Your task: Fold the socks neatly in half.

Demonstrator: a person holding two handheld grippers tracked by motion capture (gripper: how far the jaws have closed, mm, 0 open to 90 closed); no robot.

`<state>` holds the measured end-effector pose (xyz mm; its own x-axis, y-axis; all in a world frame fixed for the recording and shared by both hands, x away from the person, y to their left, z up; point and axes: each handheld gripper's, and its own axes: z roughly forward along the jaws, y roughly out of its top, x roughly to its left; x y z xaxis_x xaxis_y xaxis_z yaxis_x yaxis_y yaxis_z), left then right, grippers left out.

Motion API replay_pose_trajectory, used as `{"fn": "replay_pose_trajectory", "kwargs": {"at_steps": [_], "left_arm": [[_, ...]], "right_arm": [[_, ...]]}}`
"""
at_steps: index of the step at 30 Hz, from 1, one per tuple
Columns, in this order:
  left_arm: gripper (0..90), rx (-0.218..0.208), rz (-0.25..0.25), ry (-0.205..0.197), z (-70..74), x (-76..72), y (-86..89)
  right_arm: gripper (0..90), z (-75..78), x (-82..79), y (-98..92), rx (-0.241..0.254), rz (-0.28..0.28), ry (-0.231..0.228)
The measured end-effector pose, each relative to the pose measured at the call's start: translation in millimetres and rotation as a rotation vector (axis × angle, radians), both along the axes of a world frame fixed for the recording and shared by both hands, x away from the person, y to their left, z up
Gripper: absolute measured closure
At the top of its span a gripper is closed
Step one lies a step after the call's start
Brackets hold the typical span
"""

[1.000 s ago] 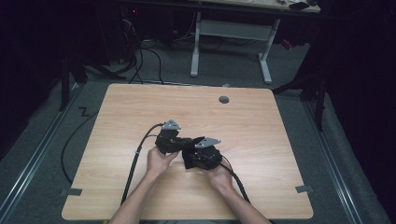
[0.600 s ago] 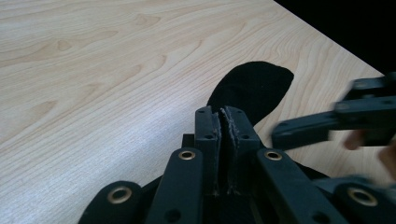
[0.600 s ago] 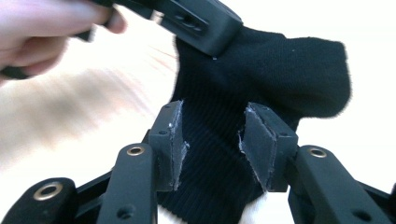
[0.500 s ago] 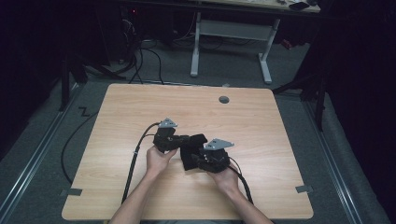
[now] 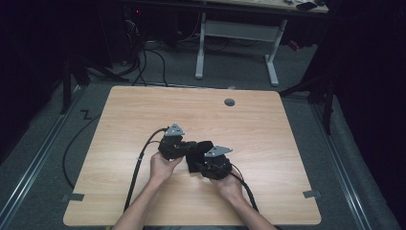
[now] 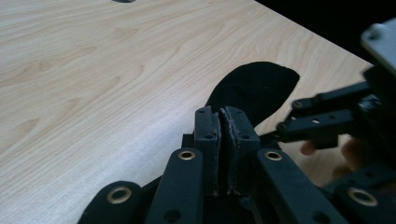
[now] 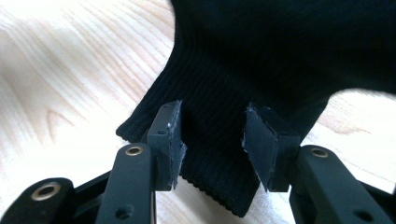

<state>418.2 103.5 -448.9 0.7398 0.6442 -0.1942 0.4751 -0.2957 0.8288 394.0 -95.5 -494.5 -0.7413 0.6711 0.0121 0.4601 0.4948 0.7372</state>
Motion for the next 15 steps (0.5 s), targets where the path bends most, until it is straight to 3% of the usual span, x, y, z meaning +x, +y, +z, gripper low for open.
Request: {"fn": "replay_pose_trajectory", "kwargs": {"at_steps": [4, 10, 15], "left_arm": [[84.5, 0.011, -0.003, -0.004, -4.7, -8.7, -0.8], [84.1, -0.026, -0.004, 0.026, -19.4, -19.2, 0.2], [83.8, -0.03, 0.005, 0.045, -28.6, -20.3, 1.1]], "right_arm": [[56.7, -0.1, 2.6, 1.0, -0.01, -0.011, -0.008], [56.6, -0.3, 6.6, 4.3, -0.019, -0.035, -0.019], [55.8, -0.4, 7.0, 5.2, -0.026, -0.038, -0.028]]}}
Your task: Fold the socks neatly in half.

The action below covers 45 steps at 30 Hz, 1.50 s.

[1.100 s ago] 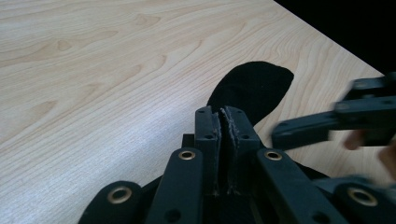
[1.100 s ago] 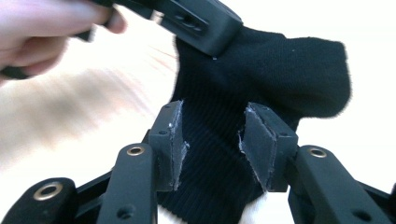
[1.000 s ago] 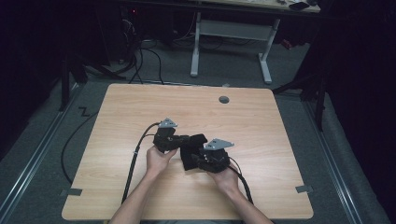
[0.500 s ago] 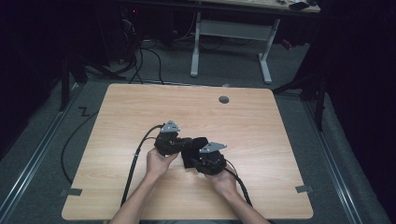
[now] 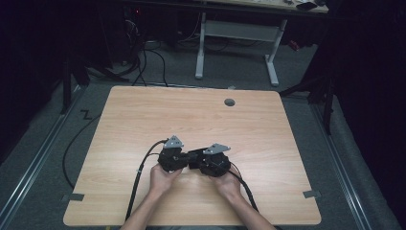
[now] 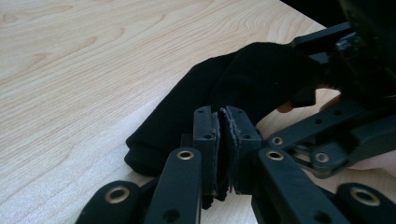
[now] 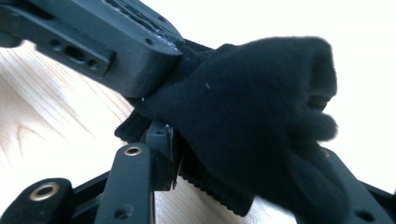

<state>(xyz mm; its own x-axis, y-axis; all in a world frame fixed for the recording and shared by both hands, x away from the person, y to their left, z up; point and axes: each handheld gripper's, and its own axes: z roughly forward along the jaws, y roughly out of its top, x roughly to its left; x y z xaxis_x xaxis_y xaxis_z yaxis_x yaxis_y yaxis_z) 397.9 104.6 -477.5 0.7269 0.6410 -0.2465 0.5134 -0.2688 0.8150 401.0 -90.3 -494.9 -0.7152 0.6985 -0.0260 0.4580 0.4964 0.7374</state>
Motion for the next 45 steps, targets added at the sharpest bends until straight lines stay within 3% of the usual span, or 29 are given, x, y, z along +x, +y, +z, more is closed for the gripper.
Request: {"fn": "replay_pose_trajectory", "kwargs": {"at_steps": [10, 17, 23, 30, 34, 41, 45], "left_arm": [[82.5, 0.043, 0.01, 0.006, -8.6, 4.1, -2.4], [81.0, 0.055, 0.01, -0.008, -8.4, 2.6, -3.8], [78.5, 0.068, 0.007, -0.019, -5.6, 0.1, -4.5], [76.9, 0.073, 0.007, -0.025, -4.8, -0.7, -5.1], [73.1, 0.077, 0.007, -0.026, -2.5, -1.9, -4.3], [57.7, -0.034, 0.063, -0.032, 14.3, -5.1, 6.0], [56.6, 0.005, 0.08, -0.03, 15.6, -2.9, -1.6]], "right_arm": [[55.3, 10.0, -11.7, -18.9, 0.029, -0.009, 0.0], [69.4, 22.1, -19.7, -43.6, 0.072, 0.017, 0.012], [72.1, 39.8, -21.9, -58.6, 0.117, 0.005, -0.018], [72.2, 59.5, -10.4, -46.7, 0.142, 0.021, -0.06], [71.8, 55.1, 4.0, -34.0, 0.122, 0.018, -0.034], [70.5, 42.8, 8.6, -30.7, 0.086, 0.012, 0.006], [69.9, 41.1, 6.9, -30.7, 0.082, 0.02, 0.004]]}}
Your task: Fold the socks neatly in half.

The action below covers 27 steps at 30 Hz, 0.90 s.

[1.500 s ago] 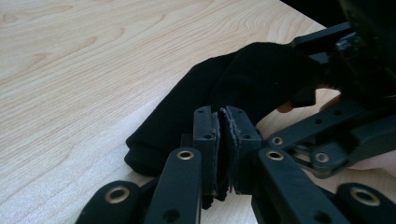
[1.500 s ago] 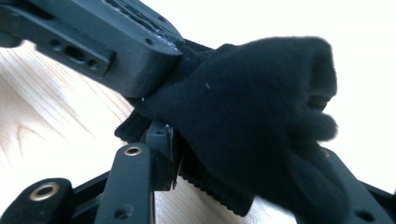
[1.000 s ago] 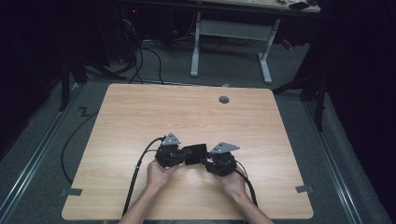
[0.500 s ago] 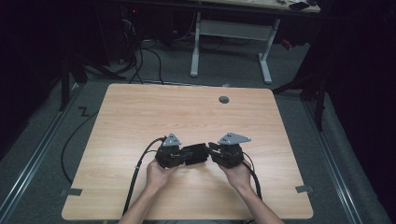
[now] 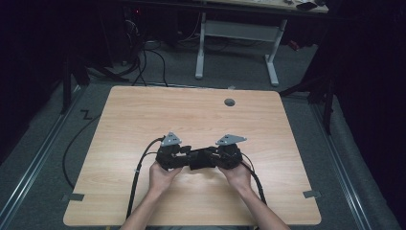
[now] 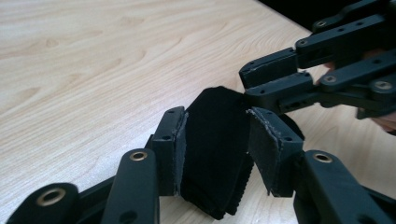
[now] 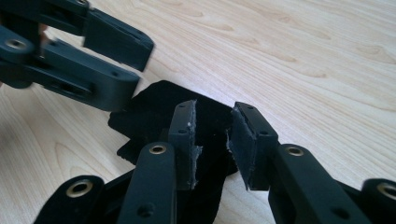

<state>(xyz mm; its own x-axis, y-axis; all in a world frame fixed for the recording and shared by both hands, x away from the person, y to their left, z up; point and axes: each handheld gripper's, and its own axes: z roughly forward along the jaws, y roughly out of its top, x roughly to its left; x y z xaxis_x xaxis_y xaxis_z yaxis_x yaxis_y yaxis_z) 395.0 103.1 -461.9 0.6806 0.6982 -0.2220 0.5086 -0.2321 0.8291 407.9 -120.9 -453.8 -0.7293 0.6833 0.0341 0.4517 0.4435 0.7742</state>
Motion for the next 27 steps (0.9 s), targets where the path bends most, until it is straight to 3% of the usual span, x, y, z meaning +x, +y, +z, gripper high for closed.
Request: {"fn": "replay_pose_trajectory", "kwargs": {"at_steps": [4, 9, 17, 21, 24, 27], "left_arm": [[57.0, 0.059, 0.0, 0.054, -15.8, 6.4, -6.6], [59.9, 0.109, 0.002, 0.047, -22.8, 6.2, -8.7], [59.0, 0.125, 0.001, 0.055, -23.9, 9.9, -12.8], [58.5, 0.129, 0.004, 0.054, -22.6, 10.2, -13.5], [58.1, 0.134, 0.006, 0.049, -22.4, 9.7, -14.0], [57.3, 0.141, 0.006, 0.045, -22.6, 9.6, -14.4]], "right_arm": [[68.9, -5.9, -1.1, 0.1, -0.007, 0.008, 0.009], [66.6, -17.2, -2.0, -2.1, -0.032, 0.017, 0.034], [63.8, -18.6, -8.6, -15.9, -0.043, 0.007, 0.02], [63.8, -4.5, -10.1, -16.1, 0.004, -0.001, -0.028], [63.4, -0.4, -8.6, -7.0, 0.0, 0.018, -0.056], [63.0, -10.7, -1.3, 3.3, -0.03, 0.027, -0.016]]}}
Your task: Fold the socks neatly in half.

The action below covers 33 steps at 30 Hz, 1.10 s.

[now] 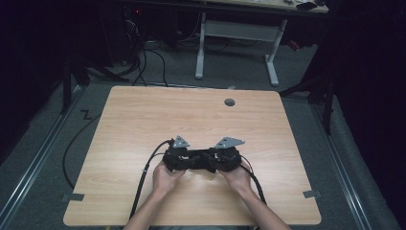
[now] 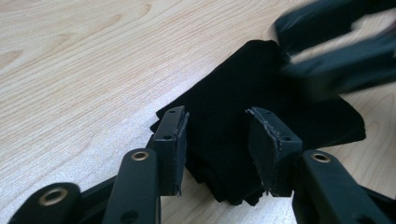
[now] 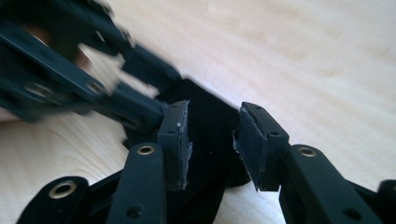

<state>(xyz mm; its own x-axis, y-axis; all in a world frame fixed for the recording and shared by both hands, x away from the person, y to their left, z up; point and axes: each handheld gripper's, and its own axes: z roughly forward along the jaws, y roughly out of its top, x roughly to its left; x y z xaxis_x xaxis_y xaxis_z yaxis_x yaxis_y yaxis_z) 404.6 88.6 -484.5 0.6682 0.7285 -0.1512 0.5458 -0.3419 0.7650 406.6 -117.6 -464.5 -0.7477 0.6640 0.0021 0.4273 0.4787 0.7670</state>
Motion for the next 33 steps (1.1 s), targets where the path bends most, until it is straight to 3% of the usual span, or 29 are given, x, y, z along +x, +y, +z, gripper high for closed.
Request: {"fn": "replay_pose_trajectory", "kwargs": {"at_steps": [2, 3, 5, 10, 14, 17, 20, 22, 24, 26, 30, 33], "left_arm": [[56.9, 0.003, 0.0, 0.0, -0.5, 0.2, -0.2], [56.5, 0.008, 0.002, 0.001, -2.2, 1.3, -0.7], [56.6, 0.009, 0.006, 0.011, -3.9, 3.7, -1.6], [57.3, 0.013, 0.018, 0.023, -4.4, 7.8, -2.6], [58.0, 0.006, 0.022, 0.031, -4.4, 8.5, -1.5], [58.4, 0.008, 0.021, 0.028, -4.3, 8.7, -2.0], [58.4, 0.012, 0.025, 0.03, -4.6, 9.4, -2.8], [58.4, 0.017, 0.023, 0.035, -4.1, 10.5, -3.7], [58.3, 0.031, 0.018, 0.033, -3.0, 11.2, -5.0], [58.2, 0.038, 0.018, 0.03, -2.3, 11.3, -5.8], [58.2, 0.041, 0.026, 0.023, -1.7, 10.8, -6.3], [57.7, 0.038, 0.033, 0.022, -1.3, 10.4, -7.1]], "right_arm": [[62.9, -7.5, 4.0, 2.4, -0.023, 0.001, 0.022], [62.4, -15.9, 8.6, 1.7, -0.019, 0.003, 0.048], [62.2, -17.5, 11.8, -1.5, 0.008, -0.003, 0.08], [59.2, -17.6, 12.7, -1.4, -0.005, 0.006, 0.068], [52.0, -4.7, 0.6, -2.0, 0.045, 0.025, 0.042], [50.4, -2.3, -4.0, 2.8, 0.009, 0.04, 0.021], [48.3, -16.2, 2.2, 5.9, -0.038, 0.042, 0.058], [48.2, -19.7, 0.7, 5.5, -0.042, 0.048, 0.036], [48.0, -19.7, -3.4, 7.7, -0.08, 0.053, 0.008], [48.0, -18.3, -3.7, 6.8, -0.085, 0.06, 0.007], [49.6, -9.4, -7.7, -4.5, -0.02, 0.038, -0.013], [53.2, -3.3, -7.0, -15.9, 0.05, -0.019, -0.017]]}}
